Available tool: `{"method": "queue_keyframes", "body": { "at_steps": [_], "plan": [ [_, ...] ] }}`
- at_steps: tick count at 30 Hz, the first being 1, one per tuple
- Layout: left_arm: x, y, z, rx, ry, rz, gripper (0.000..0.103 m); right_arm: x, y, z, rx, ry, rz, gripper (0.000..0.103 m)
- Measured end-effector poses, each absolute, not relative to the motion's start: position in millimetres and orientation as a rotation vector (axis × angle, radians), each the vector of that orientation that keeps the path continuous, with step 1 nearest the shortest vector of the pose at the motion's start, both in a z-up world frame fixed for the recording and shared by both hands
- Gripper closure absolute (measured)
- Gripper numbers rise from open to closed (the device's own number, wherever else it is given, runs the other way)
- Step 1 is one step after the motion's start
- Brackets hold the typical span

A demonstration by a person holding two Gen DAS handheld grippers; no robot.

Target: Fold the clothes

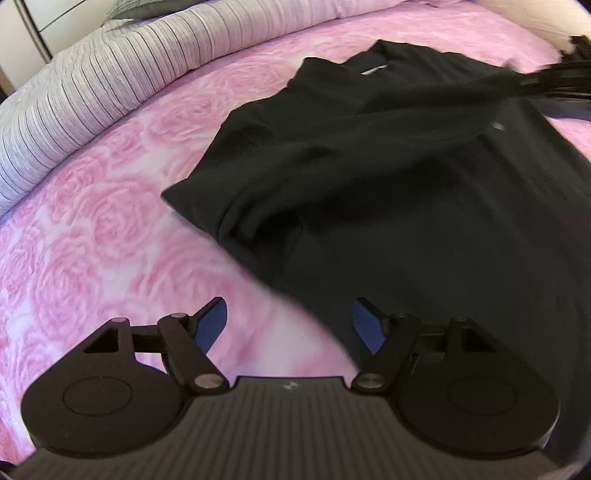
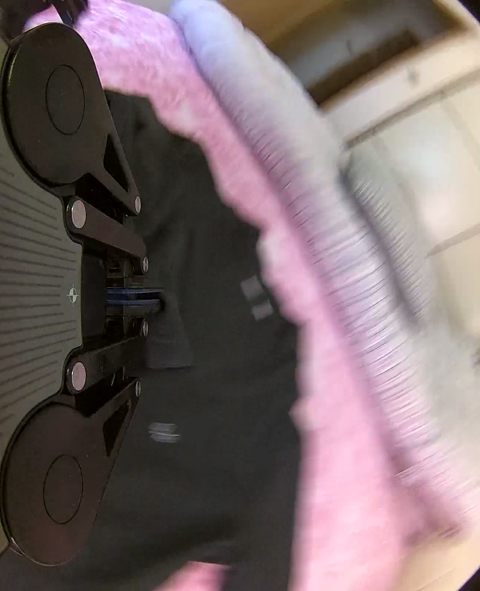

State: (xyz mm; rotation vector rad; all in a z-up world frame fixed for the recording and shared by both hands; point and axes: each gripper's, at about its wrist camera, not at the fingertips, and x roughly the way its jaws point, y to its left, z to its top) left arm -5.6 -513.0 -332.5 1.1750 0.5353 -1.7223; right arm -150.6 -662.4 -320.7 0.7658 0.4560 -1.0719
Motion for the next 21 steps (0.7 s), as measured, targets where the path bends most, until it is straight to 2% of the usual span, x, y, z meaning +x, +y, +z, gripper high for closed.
{"method": "queue_keyframes", "body": {
  "at_steps": [3,7,8,10,12,13,16,19,21],
  "plan": [
    [-20,-528,-347,1.178,0.515,-1.676,0.031,-176,-654,-316,0.701,0.465,-1.066,0.101],
    [-26,-539,-359,1.181,0.526,-1.658,0.038,-213,-655,-354,0.84,0.603,-1.008,0.101],
    [-25,-540,-358,1.17,0.525,-1.66,0.047,-219,-654,-356,0.853,0.612,-1.004,0.101],
    [-26,-540,-357,1.163,0.519,-1.666,0.057,-231,-653,-358,0.875,0.622,-0.996,0.101],
    [-30,-535,-354,1.184,0.449,-1.673,0.068,-239,-654,-354,0.913,0.659,-0.989,0.101],
    [-32,-531,-353,1.198,0.413,-1.683,0.077,-243,-655,-352,0.934,0.68,-0.988,0.101],
    [-35,-519,-348,1.218,0.329,-1.711,0.088,-250,-653,-338,0.958,0.732,-0.97,0.097],
    [-35,-510,-342,1.223,0.281,-1.713,0.089,-247,-647,-315,0.906,0.762,-0.91,0.085],
    [-34,-507,-339,1.21,0.271,-1.705,0.09,-232,-650,-304,0.846,0.753,-0.836,0.066]
  ]
}}
